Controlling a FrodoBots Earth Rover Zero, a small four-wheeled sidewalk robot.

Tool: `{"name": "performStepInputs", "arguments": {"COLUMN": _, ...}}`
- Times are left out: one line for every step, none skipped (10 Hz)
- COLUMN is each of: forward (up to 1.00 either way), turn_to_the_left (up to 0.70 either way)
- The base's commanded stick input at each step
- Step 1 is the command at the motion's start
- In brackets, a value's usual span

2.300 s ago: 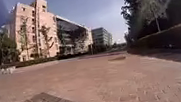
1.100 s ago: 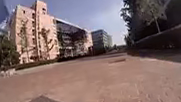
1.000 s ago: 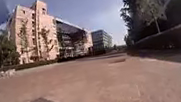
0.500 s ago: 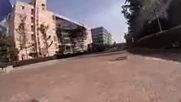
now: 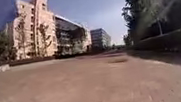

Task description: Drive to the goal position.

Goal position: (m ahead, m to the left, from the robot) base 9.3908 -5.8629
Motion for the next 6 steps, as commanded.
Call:
{"name": "performStepInputs", "arguments": {"forward": 0.45, "turn_to_the_left": -0.27}}
{"name": "performStepInputs", "arguments": {"forward": 0.45, "turn_to_the_left": -0.27}}
{"name": "performStepInputs", "arguments": {"forward": 0.45, "turn_to_the_left": -0.27}}
{"name": "performStepInputs", "arguments": {"forward": 0.45, "turn_to_the_left": -0.27}}
{"name": "performStepInputs", "arguments": {"forward": 0.45, "turn_to_the_left": -0.27}}
{"name": "performStepInputs", "arguments": {"forward": 0.45, "turn_to_the_left": -0.27}}
